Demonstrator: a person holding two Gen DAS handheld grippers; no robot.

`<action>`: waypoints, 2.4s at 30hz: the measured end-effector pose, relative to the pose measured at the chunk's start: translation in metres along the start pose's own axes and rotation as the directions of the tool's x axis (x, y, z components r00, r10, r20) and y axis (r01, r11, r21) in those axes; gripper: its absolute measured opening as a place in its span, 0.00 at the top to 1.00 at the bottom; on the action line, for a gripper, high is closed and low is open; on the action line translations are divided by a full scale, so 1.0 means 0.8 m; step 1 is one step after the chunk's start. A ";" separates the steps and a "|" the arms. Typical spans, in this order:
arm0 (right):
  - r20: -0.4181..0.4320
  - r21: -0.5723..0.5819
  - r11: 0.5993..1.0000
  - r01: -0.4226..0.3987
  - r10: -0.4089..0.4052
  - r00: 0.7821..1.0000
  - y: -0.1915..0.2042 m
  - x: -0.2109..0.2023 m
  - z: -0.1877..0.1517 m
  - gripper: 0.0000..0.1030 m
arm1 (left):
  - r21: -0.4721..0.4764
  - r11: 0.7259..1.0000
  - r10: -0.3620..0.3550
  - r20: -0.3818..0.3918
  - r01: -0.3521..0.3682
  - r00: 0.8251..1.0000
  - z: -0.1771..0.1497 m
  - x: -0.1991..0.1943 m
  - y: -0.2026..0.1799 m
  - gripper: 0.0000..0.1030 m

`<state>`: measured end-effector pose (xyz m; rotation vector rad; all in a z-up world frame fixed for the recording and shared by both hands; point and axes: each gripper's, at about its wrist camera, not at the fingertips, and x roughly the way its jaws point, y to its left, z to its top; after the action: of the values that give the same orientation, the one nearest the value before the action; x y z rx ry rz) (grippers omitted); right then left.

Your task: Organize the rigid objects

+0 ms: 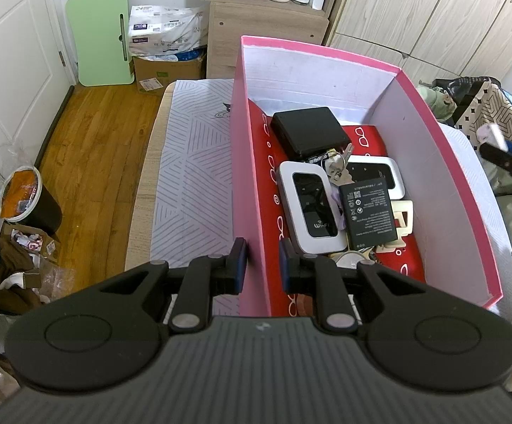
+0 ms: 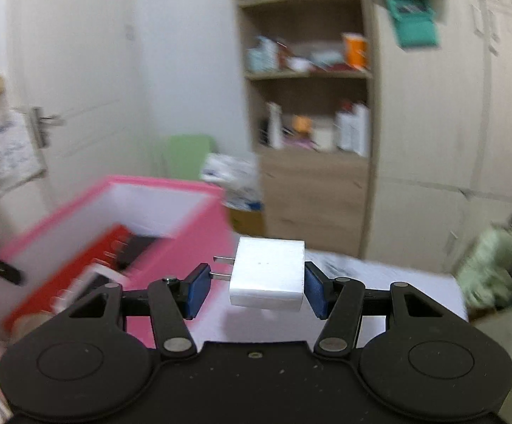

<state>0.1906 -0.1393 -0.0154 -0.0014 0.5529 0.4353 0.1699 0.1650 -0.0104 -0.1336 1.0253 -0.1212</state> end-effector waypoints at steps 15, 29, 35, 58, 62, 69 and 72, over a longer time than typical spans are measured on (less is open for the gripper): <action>-0.106 -0.325 0.930 -0.171 0.143 0.984 0.107 0.073 0.067 0.40 | 0.003 1.000 -0.018 0.012 0.018 1.000 -0.002 -0.003 0.004 0.84; -0.360 -0.641 0.756 -0.134 -0.142 0.922 0.152 0.197 0.048 0.40 | -0.004 0.999 -0.043 0.017 0.043 0.999 -0.003 -0.003 0.011 0.84; -0.269 -0.627 0.776 -0.059 -0.145 0.952 0.153 0.163 0.051 0.34 | -0.002 0.999 -0.036 0.020 0.036 0.999 -0.005 -0.003 0.009 0.84; -0.083 -0.006 0.980 -0.199 0.198 0.977 0.091 -0.010 0.076 0.31 | 0.047 0.998 0.024 0.142 -0.031 0.990 -0.025 -0.078 -0.028 0.84; -0.074 0.030 0.979 -0.200 0.202 0.977 0.096 -0.032 0.074 0.29 | 0.064 0.998 0.000 0.166 -0.010 0.986 -0.032 -0.100 -0.046 0.76; -0.034 0.043 0.981 -0.188 0.190 0.981 0.103 -0.075 0.067 0.23 | 0.087 0.996 -0.030 0.197 0.013 0.980 -0.048 -0.122 -0.080 0.55; -0.018 0.040 0.984 -0.175 0.175 0.984 0.105 -0.095 0.063 0.21 | 0.089 0.996 -0.031 0.219 0.011 0.975 -0.056 -0.125 -0.095 0.46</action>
<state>0.1245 -0.0874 0.0755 0.0799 0.5844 0.5965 0.0772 0.1037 0.0641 -0.0765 0.7960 -0.1663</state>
